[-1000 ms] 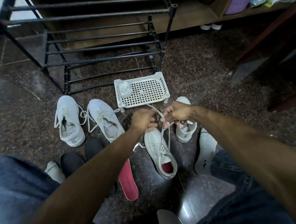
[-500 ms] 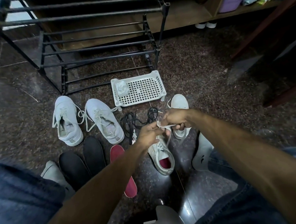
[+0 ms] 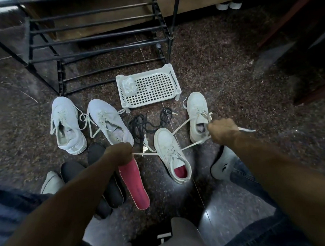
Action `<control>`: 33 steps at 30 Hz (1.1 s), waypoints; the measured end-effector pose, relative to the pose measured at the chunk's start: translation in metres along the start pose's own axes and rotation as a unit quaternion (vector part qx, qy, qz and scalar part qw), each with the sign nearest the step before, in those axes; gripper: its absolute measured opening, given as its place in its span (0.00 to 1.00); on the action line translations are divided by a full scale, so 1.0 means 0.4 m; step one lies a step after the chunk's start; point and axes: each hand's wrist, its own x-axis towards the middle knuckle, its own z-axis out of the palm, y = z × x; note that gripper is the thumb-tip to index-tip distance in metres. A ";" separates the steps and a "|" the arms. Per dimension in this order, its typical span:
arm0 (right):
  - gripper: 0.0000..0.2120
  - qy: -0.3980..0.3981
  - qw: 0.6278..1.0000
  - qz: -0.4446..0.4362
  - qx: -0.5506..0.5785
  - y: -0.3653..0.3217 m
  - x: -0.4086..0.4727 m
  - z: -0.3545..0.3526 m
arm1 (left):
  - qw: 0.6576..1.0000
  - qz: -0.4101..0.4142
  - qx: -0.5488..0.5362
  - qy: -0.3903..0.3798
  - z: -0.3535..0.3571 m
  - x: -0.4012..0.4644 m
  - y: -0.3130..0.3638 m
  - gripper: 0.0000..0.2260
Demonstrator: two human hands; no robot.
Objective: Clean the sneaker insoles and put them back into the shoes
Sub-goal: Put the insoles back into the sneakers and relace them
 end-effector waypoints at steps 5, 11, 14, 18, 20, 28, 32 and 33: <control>0.20 -0.015 0.985 -0.148 0.088 -0.129 0.047 0.085 | 0.974 0.096 -0.193 0.064 0.070 0.020 0.138 0.23; 0.12 -0.025 0.976 -0.113 0.186 -0.230 0.065 0.158 | 0.969 0.072 -0.202 0.125 0.158 0.007 0.284 0.11; 0.10 -0.021 0.969 -0.110 0.219 -0.205 0.064 0.158 | 0.960 0.067 -0.209 0.172 0.176 0.005 0.283 0.11; 0.10 -0.053 0.972 -0.118 0.199 -0.125 0.064 0.146 | 0.970 0.095 -0.161 0.156 0.157 0.009 0.223 0.15; 0.09 -0.102 0.965 -0.108 0.215 -0.097 0.070 0.142 | 0.976 0.107 -0.170 0.088 0.139 0.014 0.179 0.17; 0.10 -0.096 0.696 0.000 0.711 -0.163 0.075 0.093 | 0.485 -0.131 -0.865 0.020 0.036 0.044 0.263 0.07; 0.08 -0.090 0.454 0.045 0.885 -0.207 0.078 0.092 | 0.243 -0.169 -0.955 0.028 0.029 0.068 0.356 0.06; 0.09 -0.091 0.383 0.055 0.918 -0.216 0.076 0.093 | 0.223 -0.182 -0.957 0.038 0.036 0.074 0.375 0.09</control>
